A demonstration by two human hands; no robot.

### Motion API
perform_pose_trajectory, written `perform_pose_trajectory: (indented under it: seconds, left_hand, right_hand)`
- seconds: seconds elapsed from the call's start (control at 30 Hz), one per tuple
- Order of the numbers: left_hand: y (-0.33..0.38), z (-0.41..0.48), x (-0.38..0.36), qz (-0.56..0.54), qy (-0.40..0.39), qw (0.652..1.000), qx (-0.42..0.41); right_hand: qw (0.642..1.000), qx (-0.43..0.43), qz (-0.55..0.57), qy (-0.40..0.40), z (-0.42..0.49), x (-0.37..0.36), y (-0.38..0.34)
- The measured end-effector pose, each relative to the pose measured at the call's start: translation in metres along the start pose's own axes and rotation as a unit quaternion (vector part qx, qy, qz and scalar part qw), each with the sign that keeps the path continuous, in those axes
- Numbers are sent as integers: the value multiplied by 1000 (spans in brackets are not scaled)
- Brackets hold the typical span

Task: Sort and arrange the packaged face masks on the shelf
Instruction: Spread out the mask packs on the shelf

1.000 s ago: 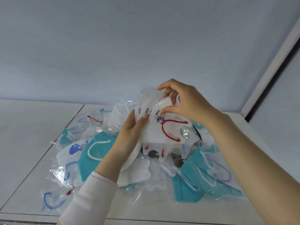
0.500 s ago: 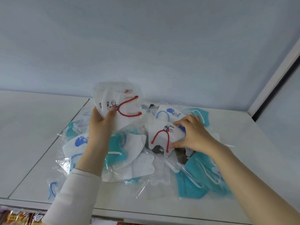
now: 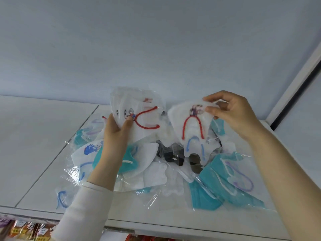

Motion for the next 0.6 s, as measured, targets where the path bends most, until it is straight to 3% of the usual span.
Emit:
perform_pose_trajectory:
  seconds: [0.07, 0.13, 0.37, 0.43, 0.5, 0.53, 0.6]
  left_hand:
    - [4, -8, -12, 11, -40, 999, -21]
    - [11, -19, -24, 15, -88, 995, -51]
    - [16, -54, -44, 38, -200, 974, -103]
    - [14, -57, -40, 59, -197, 973, -102]
    - [12, -59, -29, 53, -170, 980, -90]
    - [11, -60, -20, 40, -147, 985, -85]
    - [6, -61, 2, 0, -91, 993, -75]
  right_hand:
    - [992, 22, -92, -87, 1, -16, -17]
    - [975, 48, -176, -125, 3, -34, -27]
    - [948, 181, -230, -127, -7, -83, -33]
    - [936, 248, -226, -103, -12, -90, -34]
    - [930, 290, -225, -27, -16, -88, -31]
    - [941, 273, -197, 19, -19, -84, -27]
    - [983, 158, -74, 57, -28, -85, -16]
Point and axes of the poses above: each hand's wrist, its own z-axis towards the middle knuckle, its own x-axis out of the back of the hand, y = z × x, the point moved 5 cm from there along z, towards the middle knuckle, and after that the axes turned 12 degrees about z, right-handed, at the moved point
